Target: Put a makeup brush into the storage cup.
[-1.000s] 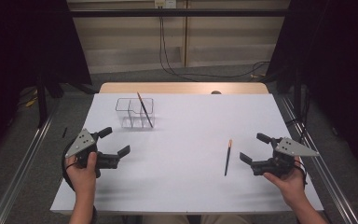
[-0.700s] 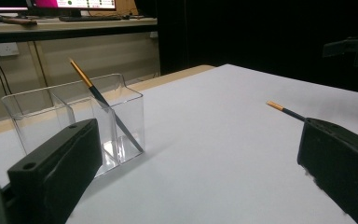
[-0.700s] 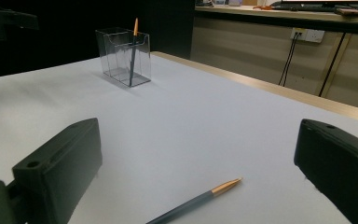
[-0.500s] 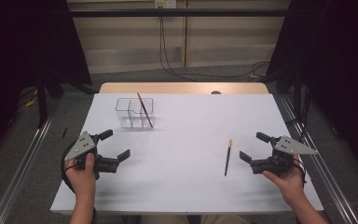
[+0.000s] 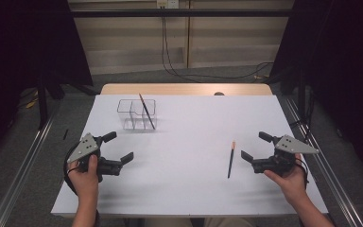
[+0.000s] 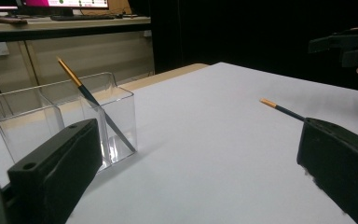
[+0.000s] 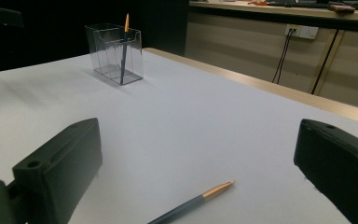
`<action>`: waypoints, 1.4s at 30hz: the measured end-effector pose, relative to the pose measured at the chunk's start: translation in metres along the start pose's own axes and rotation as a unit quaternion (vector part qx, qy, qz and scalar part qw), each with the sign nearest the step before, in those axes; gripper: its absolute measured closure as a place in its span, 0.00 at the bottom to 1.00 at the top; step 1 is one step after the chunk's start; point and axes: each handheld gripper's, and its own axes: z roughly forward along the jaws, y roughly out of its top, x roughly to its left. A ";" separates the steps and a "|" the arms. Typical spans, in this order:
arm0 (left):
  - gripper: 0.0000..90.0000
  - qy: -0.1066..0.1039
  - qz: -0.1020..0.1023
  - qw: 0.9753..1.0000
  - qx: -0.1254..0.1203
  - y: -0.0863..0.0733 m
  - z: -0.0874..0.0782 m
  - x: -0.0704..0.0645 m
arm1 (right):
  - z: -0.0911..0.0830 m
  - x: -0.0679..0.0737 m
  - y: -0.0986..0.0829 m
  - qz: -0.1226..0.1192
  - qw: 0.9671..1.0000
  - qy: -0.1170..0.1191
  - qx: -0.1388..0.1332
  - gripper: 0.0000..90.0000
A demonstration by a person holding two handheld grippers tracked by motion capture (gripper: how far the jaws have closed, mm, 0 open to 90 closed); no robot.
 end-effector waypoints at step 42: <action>0.00 0.001 0.011 1.000 -0.004 0.003 0.000 0.001 | 0.042 0.003 0.013 0.011 1.000 -0.002 0.009 0.00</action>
